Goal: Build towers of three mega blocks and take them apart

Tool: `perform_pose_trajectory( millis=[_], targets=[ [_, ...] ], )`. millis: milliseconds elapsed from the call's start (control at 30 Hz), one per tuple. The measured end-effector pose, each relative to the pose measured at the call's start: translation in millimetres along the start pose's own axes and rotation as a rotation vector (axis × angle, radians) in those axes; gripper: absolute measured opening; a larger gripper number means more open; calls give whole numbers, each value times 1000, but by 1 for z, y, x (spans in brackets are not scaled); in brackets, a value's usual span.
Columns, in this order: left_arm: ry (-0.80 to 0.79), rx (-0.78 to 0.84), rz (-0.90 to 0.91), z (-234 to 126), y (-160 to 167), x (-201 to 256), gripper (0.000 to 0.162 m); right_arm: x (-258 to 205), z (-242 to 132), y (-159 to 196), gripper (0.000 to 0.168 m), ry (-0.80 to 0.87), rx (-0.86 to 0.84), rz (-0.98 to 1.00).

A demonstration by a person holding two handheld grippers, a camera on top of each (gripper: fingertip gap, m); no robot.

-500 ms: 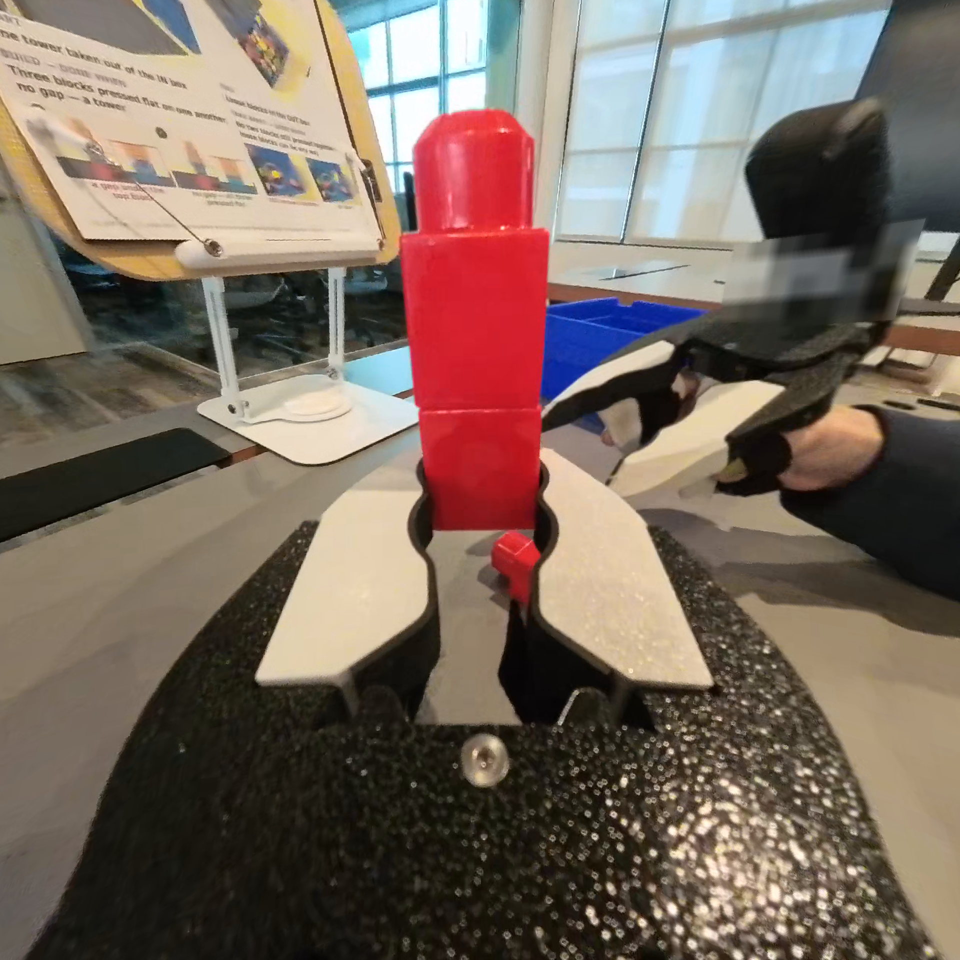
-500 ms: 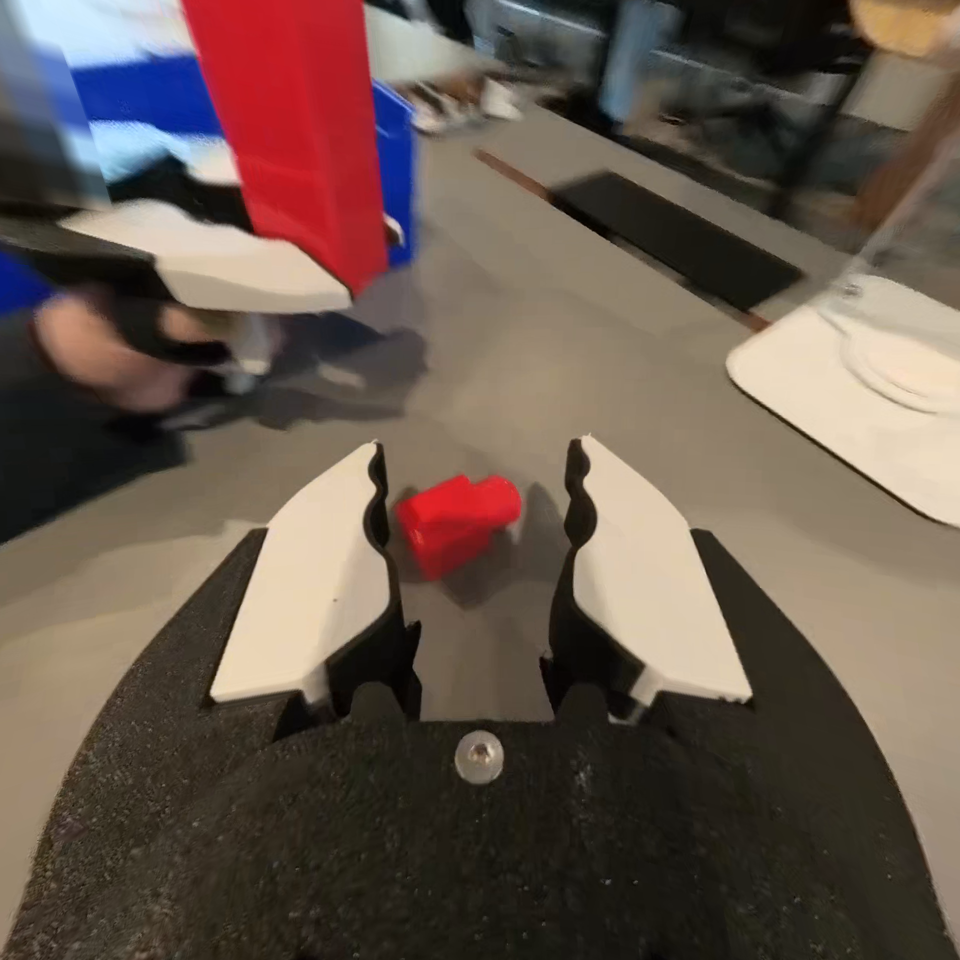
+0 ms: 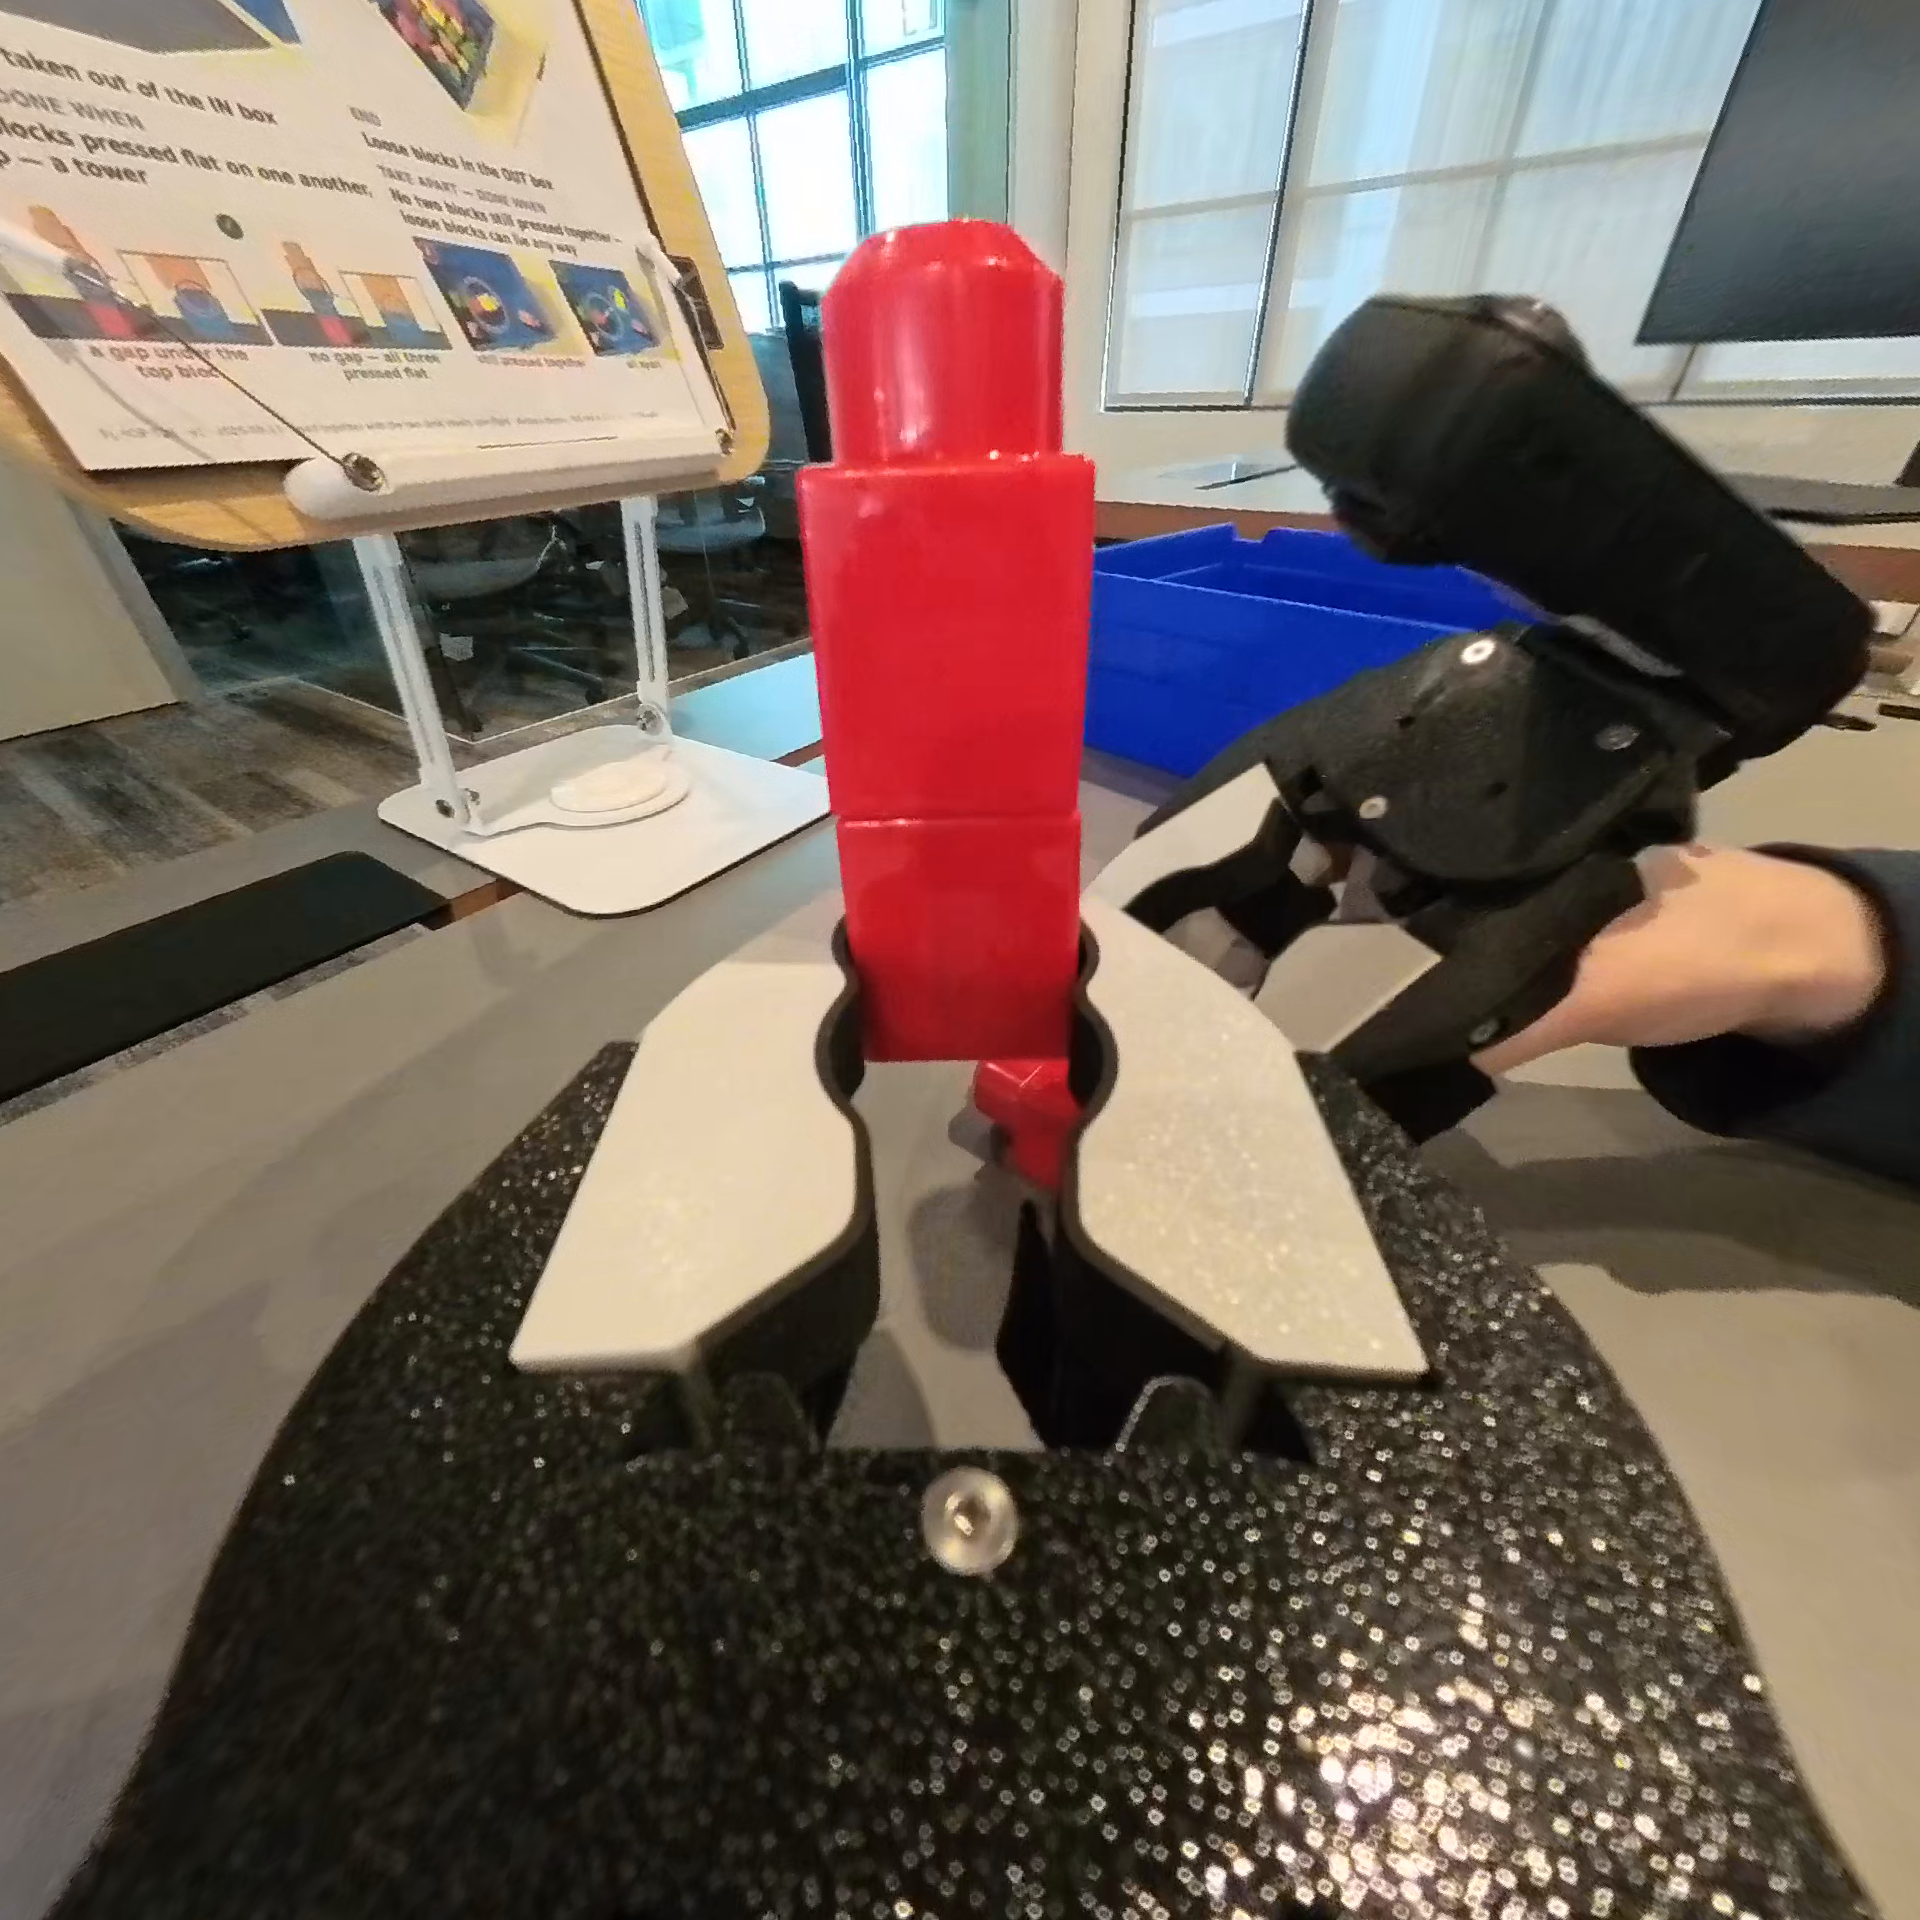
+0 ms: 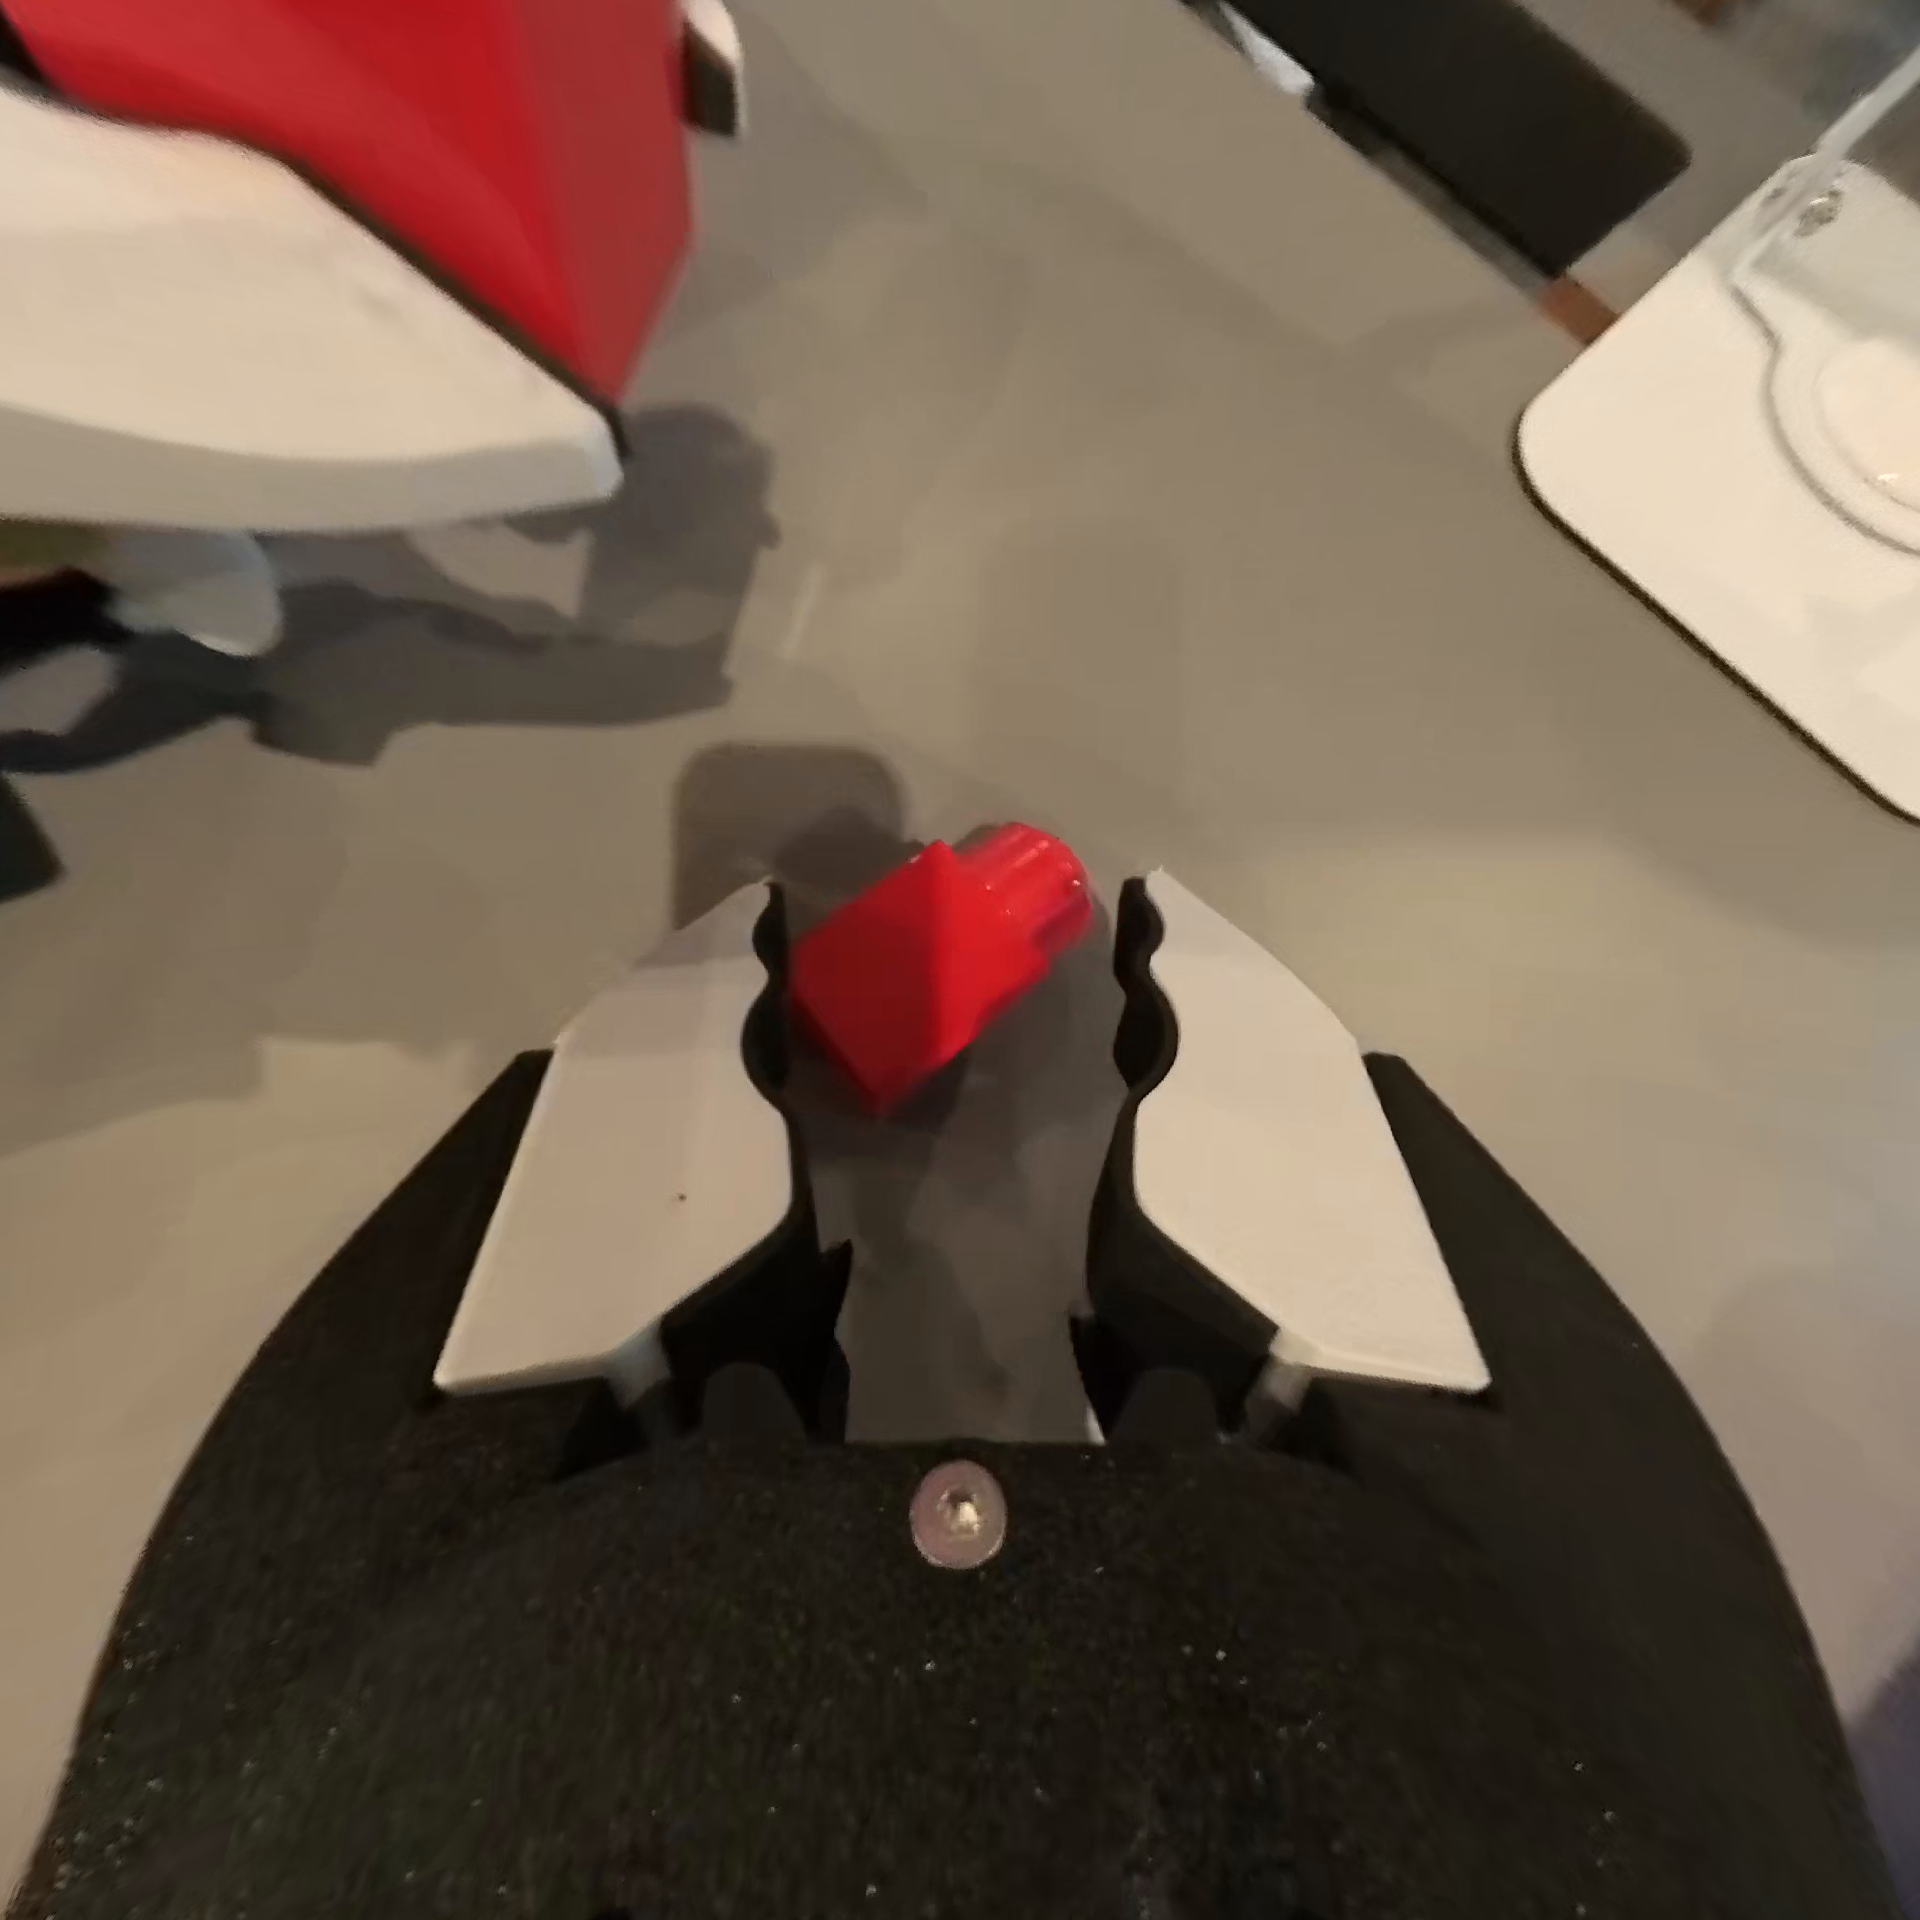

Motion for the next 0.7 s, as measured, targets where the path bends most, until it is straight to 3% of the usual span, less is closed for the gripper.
perform_pose_trajectory(
  millis=[233,333,500,700],
  targets=[
    [5,-1,-21,0,1,-2,35,33,-34,16,49,146,-124,-82],
    [18,-15,-16,1,4,0,35,22,-33,4,50,-47,-119,-111],
    [39,-34,17,2,7,4,35,26,-11,1,66,-199,-409,-485],
    [29,-43,36,-1,8,-1,35,19,5,6,57,-462,-501,-740]
  ],
)
Point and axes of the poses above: each gripper's, where its closed fingertips meet, z out along the fingers, y out of its underside, x = y × z across the jaws, the point moved 2 cm from there along -z, back along the fingers, and after that the axes turned 12 degrees about -y, right-handed, at the moved point
